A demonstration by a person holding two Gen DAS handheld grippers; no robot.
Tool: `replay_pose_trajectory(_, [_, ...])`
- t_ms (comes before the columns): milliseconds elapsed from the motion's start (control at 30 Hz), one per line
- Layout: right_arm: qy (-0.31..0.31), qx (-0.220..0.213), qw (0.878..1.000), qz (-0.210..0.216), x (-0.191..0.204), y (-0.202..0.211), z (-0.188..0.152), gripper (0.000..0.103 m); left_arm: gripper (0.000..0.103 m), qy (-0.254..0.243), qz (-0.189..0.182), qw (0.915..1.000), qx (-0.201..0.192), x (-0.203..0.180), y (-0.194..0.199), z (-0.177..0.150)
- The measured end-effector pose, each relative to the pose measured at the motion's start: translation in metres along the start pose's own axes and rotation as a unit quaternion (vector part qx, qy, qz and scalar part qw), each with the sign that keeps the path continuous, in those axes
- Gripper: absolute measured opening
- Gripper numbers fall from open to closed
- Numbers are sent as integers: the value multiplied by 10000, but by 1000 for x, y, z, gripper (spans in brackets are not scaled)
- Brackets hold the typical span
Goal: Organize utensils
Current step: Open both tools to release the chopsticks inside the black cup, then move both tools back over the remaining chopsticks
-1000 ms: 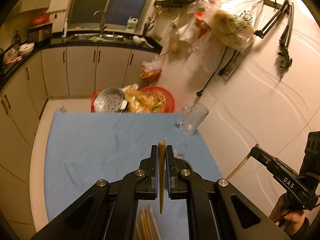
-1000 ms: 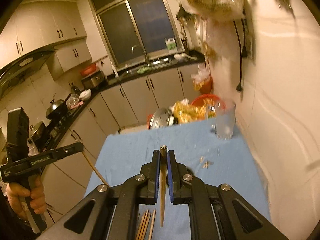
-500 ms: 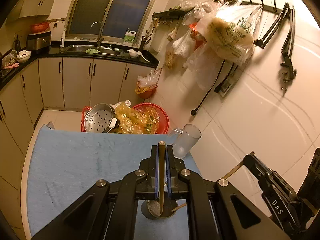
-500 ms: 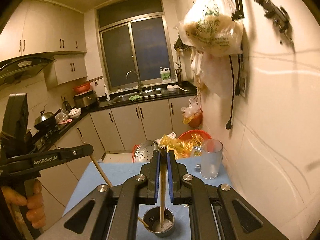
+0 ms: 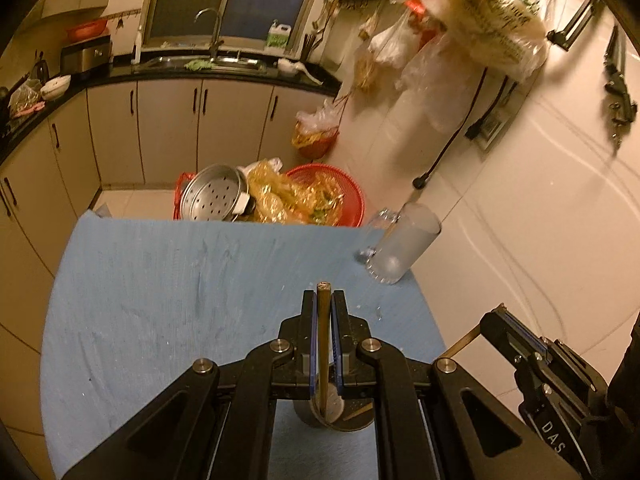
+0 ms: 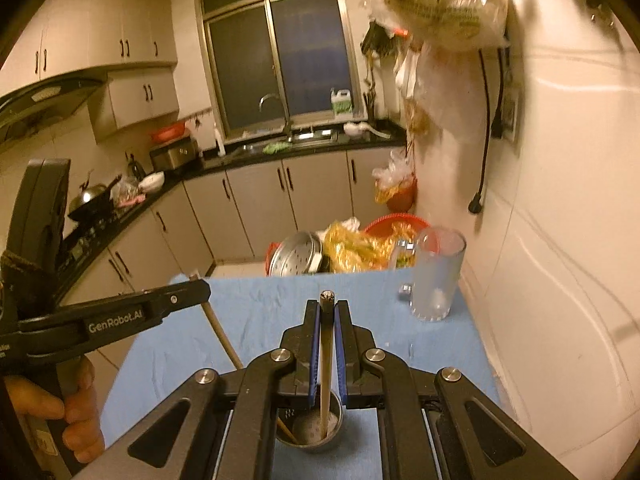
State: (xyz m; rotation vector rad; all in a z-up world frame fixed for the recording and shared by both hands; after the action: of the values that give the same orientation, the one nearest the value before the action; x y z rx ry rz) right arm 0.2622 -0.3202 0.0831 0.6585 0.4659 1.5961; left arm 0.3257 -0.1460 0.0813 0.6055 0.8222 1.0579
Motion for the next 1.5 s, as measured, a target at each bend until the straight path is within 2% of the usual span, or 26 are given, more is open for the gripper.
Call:
replay_pose_trajectory(200, [24, 346, 9994, 47, -7, -22, -15, 8, 7, 61, 72, 9998, 178, 0, -14, -9])
replay_pose_trajectory(467, [-118, 406, 9991, 5, -18, -26, -17, 12, 7, 55, 76, 9997, 238, 1, -14, -9])
replay_pose_trajectory(533, [-151, 385, 9991, -36, -18, -24, -16, 12, 12, 71, 57, 9996, 278, 1, -13, -8])
replay_pose_trajectory(600, [-187, 359, 9992, -77, -18, -20, -15, 15, 33, 65, 5, 9996, 265, 2, -7, -8])
replay_pose_trajectory(667, [-220, 332, 9991, -128, -16, -15, -14, 17, 44, 68, -56, 9997, 214, 3, 0, -9])
replay_pose_trajectory(700, [-234, 316, 9991, -151, -16, -13, -14, 20, 46, 69, -72, 9998, 152, 5, 7, -9])
replay_pose_trajectory(733, [-251, 294, 9991, -163, -15, -11, -14, 27, 48, 64, -63, 9999, 123, 7, 12, -9])
replay_pose_trajectory(800, [-304, 242, 9990, -206, -13, -4, -14, 40, 58, 50, -61, 10000, 57, 12, 24, -11])
replay_pose_trajectory(867, [-358, 199, 9989, -212, -10, 3, -17, 64, 66, 42, -28, 10000, -8, 23, 40, -14])
replay_pose_trajectory(933, [-385, 167, 9989, -207, -7, 10, -19, 69, 73, 24, 57, 10000, -32, 35, 53, -20])
replay_pose_trajectory(1067, [-470, 229, 9985, -177, 5, 22, -36, 73, 76, 31, 424, 9991, 39, 69, 70, -45])
replay_pose_trajectory(1167, [-555, 399, 9976, -123, 13, 22, -58, 74, 78, 309, 565, 9977, 208, 102, 73, -74])
replay_pose_trajectory(1367, [-581, 964, 9936, 7, 31, 0, -109, 74, 78, 810, 910, 9888, 857, 162, 52, -145])
replay_pose_trajectory(1500, [-453, 1308, 9904, 61, 44, -17, -135, 74, 77, 888, 1046, 9824, 1267, 181, 29, -179])
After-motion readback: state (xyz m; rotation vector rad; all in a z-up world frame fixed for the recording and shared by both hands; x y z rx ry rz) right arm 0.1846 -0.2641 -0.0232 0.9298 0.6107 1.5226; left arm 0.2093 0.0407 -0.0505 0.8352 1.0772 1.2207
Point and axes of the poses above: each gripper's, at about its wrist camera, not at the fingertips, and y roughly against the way its jaws point, x to its left, z to its top, the point moved 3 cm from there along -y, roughly the way its jaws point, and after that the axes turned 7 degrees about x, right-handed, at the moved point
